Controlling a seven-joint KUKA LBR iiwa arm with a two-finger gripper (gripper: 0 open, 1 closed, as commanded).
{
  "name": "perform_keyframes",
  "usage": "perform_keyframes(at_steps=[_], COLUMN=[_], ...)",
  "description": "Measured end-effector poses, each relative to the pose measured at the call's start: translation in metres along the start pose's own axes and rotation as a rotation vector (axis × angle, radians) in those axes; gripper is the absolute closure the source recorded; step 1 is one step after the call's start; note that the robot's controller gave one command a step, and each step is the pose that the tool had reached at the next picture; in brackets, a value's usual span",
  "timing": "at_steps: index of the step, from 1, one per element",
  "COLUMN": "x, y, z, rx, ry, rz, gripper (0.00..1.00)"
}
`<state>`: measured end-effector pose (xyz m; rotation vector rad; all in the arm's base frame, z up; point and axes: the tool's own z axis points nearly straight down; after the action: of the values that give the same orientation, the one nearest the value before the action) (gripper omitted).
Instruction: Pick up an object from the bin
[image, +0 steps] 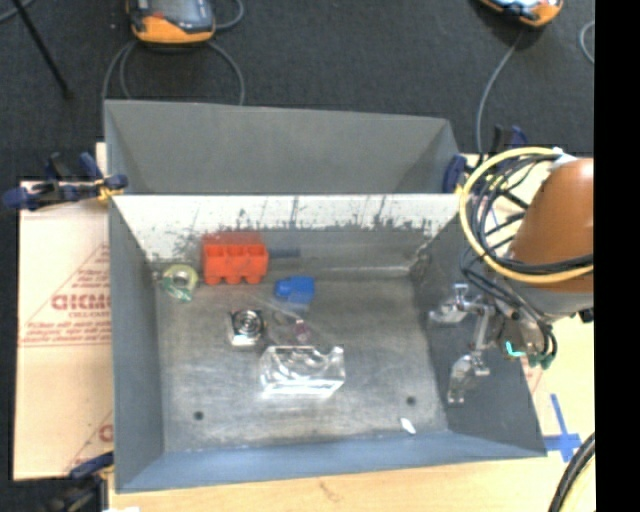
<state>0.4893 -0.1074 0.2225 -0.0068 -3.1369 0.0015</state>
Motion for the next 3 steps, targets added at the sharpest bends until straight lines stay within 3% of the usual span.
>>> perform_keyframes(at_steps=[1, 2, 3], x=[-0.062, -0.093, -0.086], y=[0.084, 0.145, 0.172], z=[0.091, 0.146, 0.146], rx=[-0.005, 0.005, 0.006], ry=[-0.003, -0.014, -0.021], rz=[0.019, -0.190, -0.224], gripper=[0.00, 0.00, 0.00])
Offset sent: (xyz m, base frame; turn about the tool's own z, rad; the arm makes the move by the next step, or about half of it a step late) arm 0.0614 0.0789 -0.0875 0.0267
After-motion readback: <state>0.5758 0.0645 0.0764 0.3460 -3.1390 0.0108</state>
